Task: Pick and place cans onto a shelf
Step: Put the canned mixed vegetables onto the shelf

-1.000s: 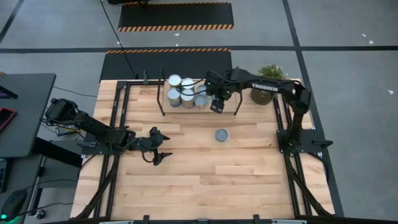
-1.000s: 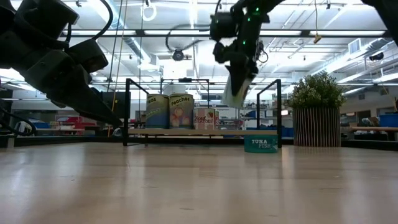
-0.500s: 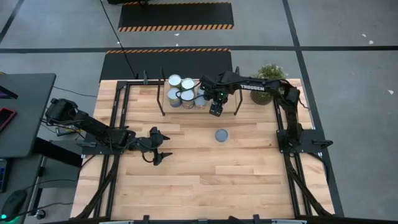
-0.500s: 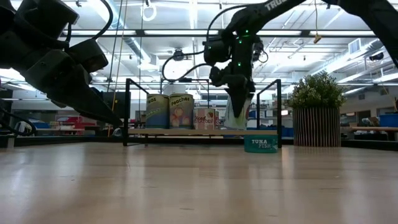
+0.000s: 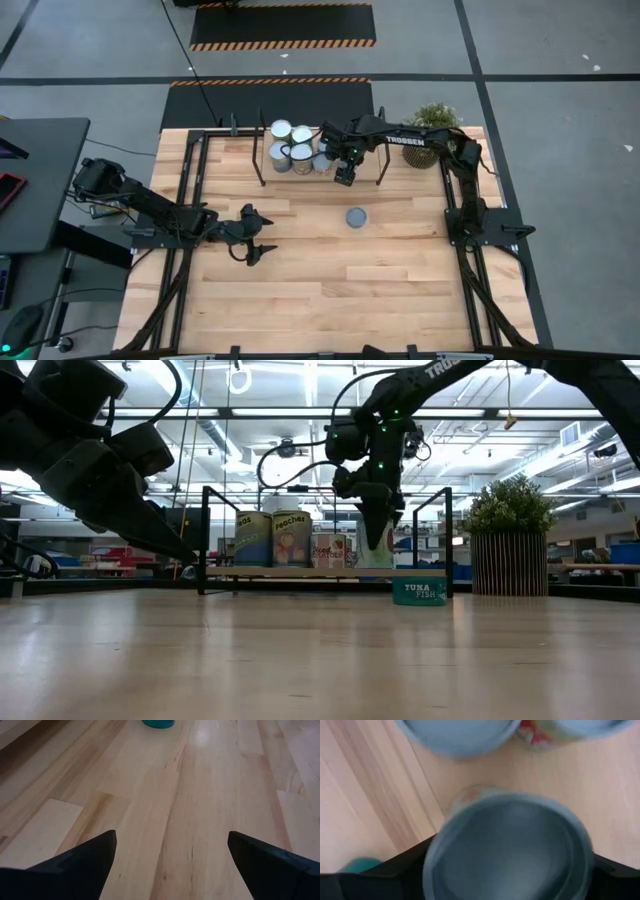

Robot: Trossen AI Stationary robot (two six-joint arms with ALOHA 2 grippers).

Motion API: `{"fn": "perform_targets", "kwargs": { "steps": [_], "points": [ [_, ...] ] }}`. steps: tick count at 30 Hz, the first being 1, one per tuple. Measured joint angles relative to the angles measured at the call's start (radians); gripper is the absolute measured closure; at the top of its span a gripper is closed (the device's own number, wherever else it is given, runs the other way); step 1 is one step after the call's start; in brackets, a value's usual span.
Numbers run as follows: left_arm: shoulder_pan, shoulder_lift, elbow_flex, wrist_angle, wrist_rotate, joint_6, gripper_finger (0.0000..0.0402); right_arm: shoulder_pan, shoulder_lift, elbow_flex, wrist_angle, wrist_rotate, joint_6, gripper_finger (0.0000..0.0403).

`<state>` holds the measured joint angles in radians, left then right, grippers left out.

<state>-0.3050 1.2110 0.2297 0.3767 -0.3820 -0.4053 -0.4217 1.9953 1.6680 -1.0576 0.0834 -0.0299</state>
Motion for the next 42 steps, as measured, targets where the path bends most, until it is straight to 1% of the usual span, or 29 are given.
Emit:
{"fn": "perform_targets", "kwargs": {
  "steps": [5,12,16,23,27,32,36,42],
  "points": [
    [0.000,0.000,0.000,0.000,0.000,0.000,0.0012,0.000,0.000,0.000,0.045,0.000,0.000,0.0049],
    [0.000,0.000,0.000,0.000,0.000,0.000,0.0012,0.022,-0.010,0.001,-0.002,0.004,0.003,0.0045],
    [0.000,0.000,0.000,0.000,0.000,0.000,0.0012,0.049,-0.017,0.028,-0.027,0.063,0.003,0.0045],
    [0.000,0.000,0.000,-0.001,0.000,-0.003,0.0012,0.087,-0.017,0.133,-0.113,0.156,0.000,0.0045],
    [0.000,0.000,0.000,-0.003,0.000,-0.003,0.0012,0.097,-0.019,0.169,-0.185,0.160,0.004,0.0045],
    [0.000,0.000,0.000,-0.009,0.001,-0.009,0.0012,0.115,-0.019,0.159,-0.253,0.156,0.018,0.0046],
    [0.000,0.000,0.000,-0.009,0.001,-0.029,0.0012,0.118,-0.019,0.122,-0.249,0.217,0.027,0.0046],
    [0.000,0.000,0.000,-0.009,0.001,-0.030,0.0012,0.105,-0.019,0.056,-0.212,0.342,0.029,0.0046]
  ]
}}
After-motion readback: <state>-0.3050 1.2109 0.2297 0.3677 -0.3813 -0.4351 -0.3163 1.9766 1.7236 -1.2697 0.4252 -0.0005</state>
